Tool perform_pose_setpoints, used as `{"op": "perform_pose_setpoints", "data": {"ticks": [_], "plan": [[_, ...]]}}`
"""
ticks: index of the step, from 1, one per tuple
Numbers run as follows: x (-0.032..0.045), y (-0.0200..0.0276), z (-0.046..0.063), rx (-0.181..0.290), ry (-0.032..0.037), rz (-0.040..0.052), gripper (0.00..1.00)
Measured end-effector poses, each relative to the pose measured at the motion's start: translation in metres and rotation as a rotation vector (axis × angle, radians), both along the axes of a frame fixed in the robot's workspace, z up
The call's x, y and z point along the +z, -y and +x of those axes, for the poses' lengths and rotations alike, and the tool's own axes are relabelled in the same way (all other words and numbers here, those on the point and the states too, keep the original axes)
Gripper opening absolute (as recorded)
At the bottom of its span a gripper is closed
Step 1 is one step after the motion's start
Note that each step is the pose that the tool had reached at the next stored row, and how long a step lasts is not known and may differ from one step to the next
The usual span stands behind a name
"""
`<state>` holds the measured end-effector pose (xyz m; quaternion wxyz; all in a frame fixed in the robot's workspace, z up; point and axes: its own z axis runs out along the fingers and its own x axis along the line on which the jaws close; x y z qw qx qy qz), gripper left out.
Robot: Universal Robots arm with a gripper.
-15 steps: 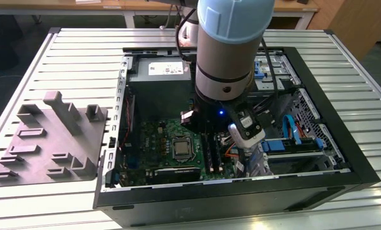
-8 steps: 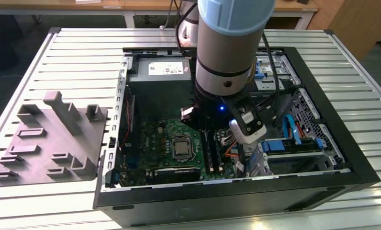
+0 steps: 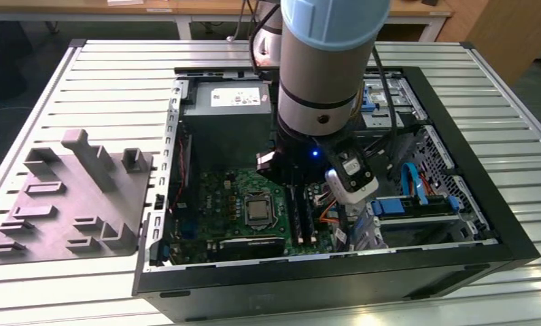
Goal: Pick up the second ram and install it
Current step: 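Press down the second ram until it locks into place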
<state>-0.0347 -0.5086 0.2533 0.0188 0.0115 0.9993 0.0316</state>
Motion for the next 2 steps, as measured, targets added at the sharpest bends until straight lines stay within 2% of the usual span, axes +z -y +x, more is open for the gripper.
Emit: {"op": "perform_pose_setpoints", "data": {"ticks": [2], "plan": [[0.0, 0.0, 0.0, 0.0, 0.0, 0.0, 0.1]]}}
